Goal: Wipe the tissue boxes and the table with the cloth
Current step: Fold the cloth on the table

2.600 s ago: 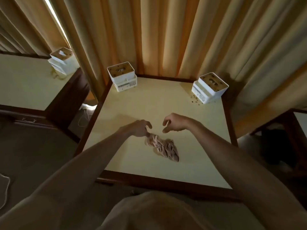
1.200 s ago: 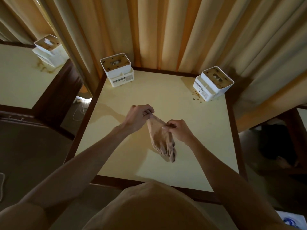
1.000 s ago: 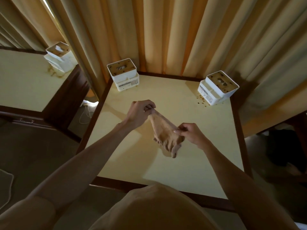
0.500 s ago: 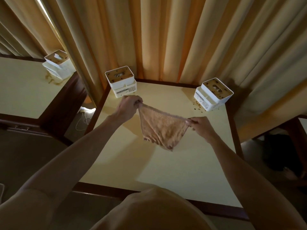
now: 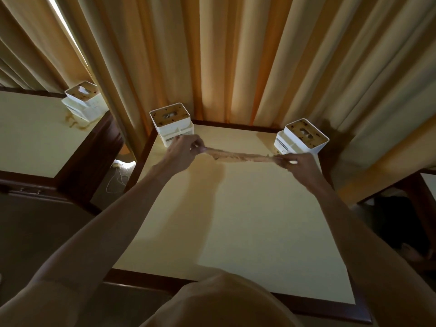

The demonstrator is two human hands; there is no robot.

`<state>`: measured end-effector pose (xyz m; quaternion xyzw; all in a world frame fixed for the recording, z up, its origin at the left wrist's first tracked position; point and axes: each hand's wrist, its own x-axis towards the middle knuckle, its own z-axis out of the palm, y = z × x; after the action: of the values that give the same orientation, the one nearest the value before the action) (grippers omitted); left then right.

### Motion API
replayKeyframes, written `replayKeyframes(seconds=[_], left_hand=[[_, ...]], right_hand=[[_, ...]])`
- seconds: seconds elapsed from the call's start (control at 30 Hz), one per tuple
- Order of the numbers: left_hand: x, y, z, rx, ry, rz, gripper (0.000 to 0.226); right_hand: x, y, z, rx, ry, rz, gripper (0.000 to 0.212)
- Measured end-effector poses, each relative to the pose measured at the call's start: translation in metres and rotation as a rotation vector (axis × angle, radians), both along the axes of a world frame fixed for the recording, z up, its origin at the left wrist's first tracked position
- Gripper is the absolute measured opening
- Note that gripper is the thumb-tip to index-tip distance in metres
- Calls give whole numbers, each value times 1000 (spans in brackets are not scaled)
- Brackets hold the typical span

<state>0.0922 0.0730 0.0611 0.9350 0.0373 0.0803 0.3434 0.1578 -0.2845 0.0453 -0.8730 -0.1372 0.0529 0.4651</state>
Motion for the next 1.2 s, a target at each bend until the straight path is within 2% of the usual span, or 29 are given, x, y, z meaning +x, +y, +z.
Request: replayKeyframes(seconds=[0.13,0.27,0.43,0.7,0.9,1.03,1.2], left_hand=[[-29,-9,-56,50,227,-2,13],[-74,-22,-115,45,359,-42,3],[-117,-32,-154,79,403,-122,5],[-150,-37,-167,146,369,-190,11],[-167,-40,-166,47,405,-215,9],[-163,-40,-166,-170,456,-125,6],[-133,-37,-151,-355,400,-6,13]], right_hand=[[-29,-8,-63,-95,104,37,20],[-64,-16,-119,-190,178,96,17],[-98,-32,-154,-198,272,107,22],[-126,-42,-162,-215,280,85,23],[-146,-57,-169,-236,293,104,21],[-148,-66,-166,-262,261,125,19],[-122,-52,-152,-237,178,53,14]])
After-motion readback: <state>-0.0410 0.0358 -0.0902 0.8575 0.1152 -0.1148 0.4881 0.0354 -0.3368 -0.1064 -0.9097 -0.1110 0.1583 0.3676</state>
